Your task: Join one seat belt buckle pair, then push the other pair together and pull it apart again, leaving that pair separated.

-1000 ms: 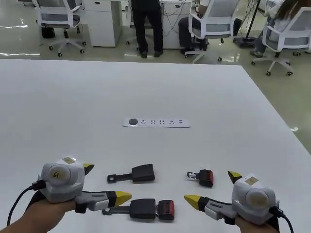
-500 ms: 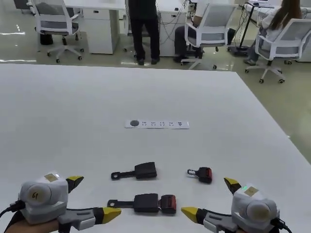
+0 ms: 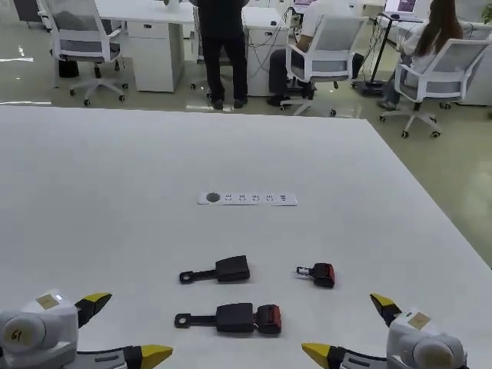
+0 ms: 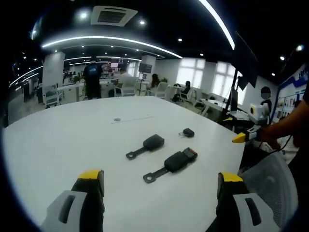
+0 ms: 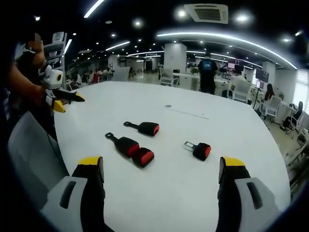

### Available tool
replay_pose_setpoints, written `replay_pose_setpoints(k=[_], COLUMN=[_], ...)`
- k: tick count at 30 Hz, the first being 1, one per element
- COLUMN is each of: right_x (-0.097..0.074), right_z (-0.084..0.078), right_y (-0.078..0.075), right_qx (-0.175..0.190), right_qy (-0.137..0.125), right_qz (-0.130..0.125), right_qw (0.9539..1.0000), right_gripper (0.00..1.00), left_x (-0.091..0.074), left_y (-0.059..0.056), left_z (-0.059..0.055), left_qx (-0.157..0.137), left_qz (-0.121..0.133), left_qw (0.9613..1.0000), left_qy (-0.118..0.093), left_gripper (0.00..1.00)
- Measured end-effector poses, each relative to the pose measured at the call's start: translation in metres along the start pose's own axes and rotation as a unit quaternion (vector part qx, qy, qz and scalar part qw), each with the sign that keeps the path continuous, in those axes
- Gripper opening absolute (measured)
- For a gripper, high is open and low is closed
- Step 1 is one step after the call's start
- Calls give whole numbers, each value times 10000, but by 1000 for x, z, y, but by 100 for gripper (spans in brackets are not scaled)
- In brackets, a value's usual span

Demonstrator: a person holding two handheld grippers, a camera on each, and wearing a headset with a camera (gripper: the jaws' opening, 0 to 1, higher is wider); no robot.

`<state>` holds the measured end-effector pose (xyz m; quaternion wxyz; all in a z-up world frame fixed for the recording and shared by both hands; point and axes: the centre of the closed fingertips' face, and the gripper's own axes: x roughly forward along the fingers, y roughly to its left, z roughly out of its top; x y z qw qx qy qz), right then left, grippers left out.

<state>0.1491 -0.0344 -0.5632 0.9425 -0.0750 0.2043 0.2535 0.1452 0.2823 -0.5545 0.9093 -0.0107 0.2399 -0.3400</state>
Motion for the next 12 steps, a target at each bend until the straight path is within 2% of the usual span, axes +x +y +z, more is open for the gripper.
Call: replay_pose_setpoints(k=[2, 5, 8, 12], right_x=[-2, -5, -6, -8], right_z=[-1, -3, -5, -9], right_y=[-1, -1, -2, -2], right_qx=[20, 66, 91, 86], right_qy=[4, -6, 29, 76], right_qz=[-28, -93, -121, -140], right_qw=[10000, 9999, 9999, 9998], right_gripper=[100, 100, 100, 100], left_x=[-3, -5, -5, -5], left_y=[1, 2, 0, 5], left_z=[-2, -4, -5, -5], left_qx=[-52, -75, -29, 17], left_qz=[-5, 41, 33, 37], left_qw=[10000, 10000, 10000, 10000], left_qy=[-41, 3, 16, -12], left_gripper=[100, 100, 100, 100])
